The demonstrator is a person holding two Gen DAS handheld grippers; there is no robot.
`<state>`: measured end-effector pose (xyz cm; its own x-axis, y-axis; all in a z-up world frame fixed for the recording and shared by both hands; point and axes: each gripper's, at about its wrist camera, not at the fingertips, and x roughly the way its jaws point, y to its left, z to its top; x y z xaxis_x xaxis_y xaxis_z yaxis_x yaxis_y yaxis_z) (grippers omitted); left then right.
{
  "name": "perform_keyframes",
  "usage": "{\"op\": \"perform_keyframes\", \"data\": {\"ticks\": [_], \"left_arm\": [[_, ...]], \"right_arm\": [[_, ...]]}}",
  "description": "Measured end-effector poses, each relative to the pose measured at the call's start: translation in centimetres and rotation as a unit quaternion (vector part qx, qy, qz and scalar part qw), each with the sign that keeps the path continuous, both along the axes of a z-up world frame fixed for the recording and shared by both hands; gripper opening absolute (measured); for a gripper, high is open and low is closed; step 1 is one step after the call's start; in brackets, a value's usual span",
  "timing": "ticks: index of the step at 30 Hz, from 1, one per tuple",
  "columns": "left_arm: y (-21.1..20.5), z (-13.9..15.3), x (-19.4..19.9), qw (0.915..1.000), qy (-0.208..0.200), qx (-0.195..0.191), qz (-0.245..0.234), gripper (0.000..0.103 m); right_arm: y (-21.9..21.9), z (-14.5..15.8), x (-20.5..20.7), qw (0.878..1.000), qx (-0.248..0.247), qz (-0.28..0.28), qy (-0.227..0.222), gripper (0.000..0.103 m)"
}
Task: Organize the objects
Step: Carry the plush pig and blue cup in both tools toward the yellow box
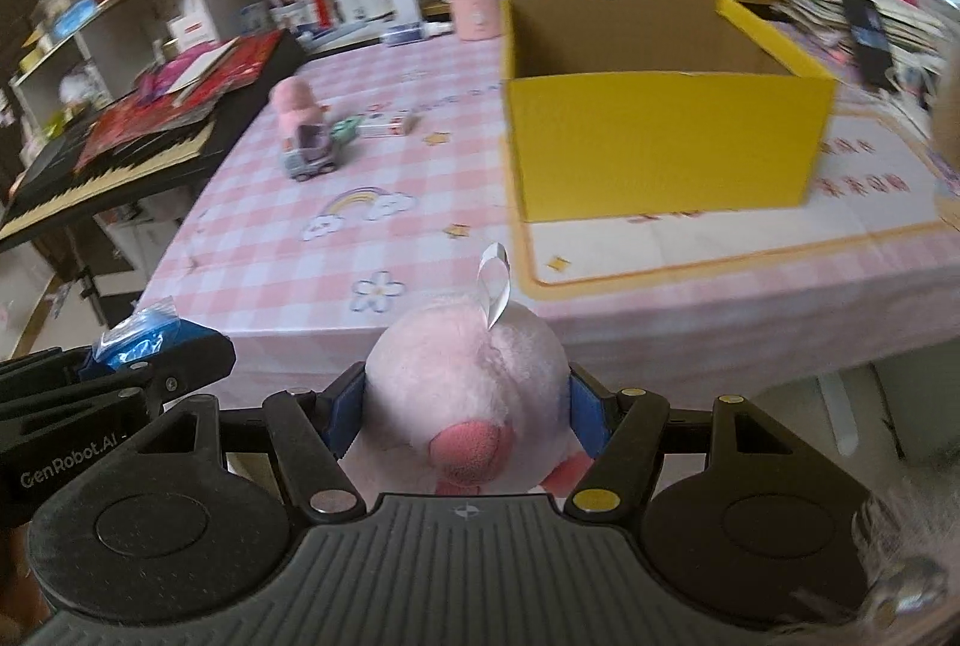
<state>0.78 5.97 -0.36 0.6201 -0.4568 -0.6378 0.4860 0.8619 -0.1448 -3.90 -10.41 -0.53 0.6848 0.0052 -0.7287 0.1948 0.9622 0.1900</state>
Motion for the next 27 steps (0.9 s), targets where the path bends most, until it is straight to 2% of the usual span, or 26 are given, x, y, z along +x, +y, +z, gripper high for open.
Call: {"op": "perform_keyframes", "data": {"ticks": [15, 27], "left_arm": [[-7.0, -0.4, 0.2, 0.9953, 0.003, 0.005, -0.097, 0.031], [-10.8, -0.1, 1.9, 0.9928, -0.001, 0.009, -0.119, 0.031]], "right_arm": [[-5.4, -0.3, -3.4, 0.995, -0.001, -0.097, 0.011, 0.065], [-9.2, -0.2, -2.2, 0.992, 0.000, -0.122, 0.015, 0.065]]}}
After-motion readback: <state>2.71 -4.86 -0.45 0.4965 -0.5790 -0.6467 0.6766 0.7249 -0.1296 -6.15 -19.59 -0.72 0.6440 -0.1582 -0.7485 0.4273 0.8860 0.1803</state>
